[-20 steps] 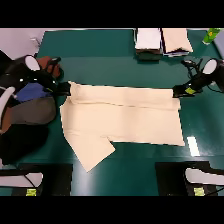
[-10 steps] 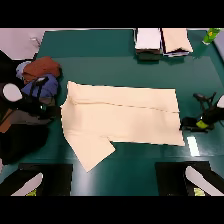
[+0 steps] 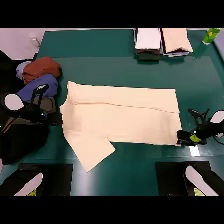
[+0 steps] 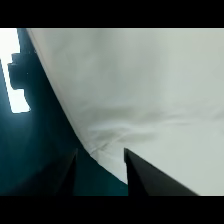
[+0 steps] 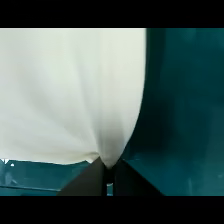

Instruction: Fold the shirts.

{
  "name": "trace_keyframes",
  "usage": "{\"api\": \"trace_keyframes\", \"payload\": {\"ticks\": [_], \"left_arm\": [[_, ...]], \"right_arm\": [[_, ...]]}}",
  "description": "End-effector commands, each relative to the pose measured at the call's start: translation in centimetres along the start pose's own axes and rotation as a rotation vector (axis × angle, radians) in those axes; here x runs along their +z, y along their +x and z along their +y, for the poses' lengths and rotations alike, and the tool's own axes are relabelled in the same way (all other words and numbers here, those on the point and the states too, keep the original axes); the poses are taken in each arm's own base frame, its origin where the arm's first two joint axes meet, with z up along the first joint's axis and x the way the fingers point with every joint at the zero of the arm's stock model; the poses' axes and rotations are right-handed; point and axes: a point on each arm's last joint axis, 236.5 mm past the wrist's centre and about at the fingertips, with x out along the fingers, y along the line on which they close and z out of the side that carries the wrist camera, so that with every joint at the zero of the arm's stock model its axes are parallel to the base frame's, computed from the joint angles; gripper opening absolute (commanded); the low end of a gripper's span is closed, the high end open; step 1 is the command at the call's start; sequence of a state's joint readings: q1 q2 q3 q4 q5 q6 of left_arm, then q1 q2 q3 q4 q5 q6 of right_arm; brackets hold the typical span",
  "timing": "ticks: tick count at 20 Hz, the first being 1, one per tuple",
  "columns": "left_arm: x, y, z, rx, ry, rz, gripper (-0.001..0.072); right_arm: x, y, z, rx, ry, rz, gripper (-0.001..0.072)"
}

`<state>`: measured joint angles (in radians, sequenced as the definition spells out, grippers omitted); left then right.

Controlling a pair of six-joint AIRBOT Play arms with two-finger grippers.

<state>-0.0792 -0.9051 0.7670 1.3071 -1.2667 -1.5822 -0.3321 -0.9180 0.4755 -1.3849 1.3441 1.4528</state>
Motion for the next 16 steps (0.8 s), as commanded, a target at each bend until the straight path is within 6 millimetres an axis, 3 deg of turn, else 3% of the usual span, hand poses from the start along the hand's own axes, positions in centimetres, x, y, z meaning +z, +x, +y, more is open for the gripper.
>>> {"api": "trace_keyframes", "payload": {"ticks": [1, 5, 6, 8, 12, 16], "left_arm": [[-1.3, 0.0, 0.0, 0.0, -0.014, 0.054, 0.0363], [-5.3, 2.2, -0.4, -0.046, -0.066, 0.158, 0.0372], [-6.5, 3.2, -0.8, -0.074, -0.091, 0.186, 0.0464], [-8.1, 5.3, -2.0, -0.151, -0.156, 0.213, 0.0485], [-9.9, 7.3, -2.8, -0.202, -0.206, 0.23, 0.0481], [-10.3, 8.5, -5.1, -0.19, -0.101, 0.203, 0.0481]], "right_arm": [[0.1, 0.3, 0.0, 0.002, -0.005, -0.012, 0.0014], [0.2, 0.3, 0.0, 0.001, -0.005, -0.016, 0.0014], [0.3, 0.3, 0.0, 0.001, -0.005, -0.019, 0.0014], [0.4, 0.3, 0.0, 0.0, -0.005, -0.024, 0.0014], [0.5, 0.3, -0.1, 0.0, -0.004, -0.027, 0.0014], [0.5, 0.3, -0.1, -0.001, -0.004, -0.027, 0.0014]]}}
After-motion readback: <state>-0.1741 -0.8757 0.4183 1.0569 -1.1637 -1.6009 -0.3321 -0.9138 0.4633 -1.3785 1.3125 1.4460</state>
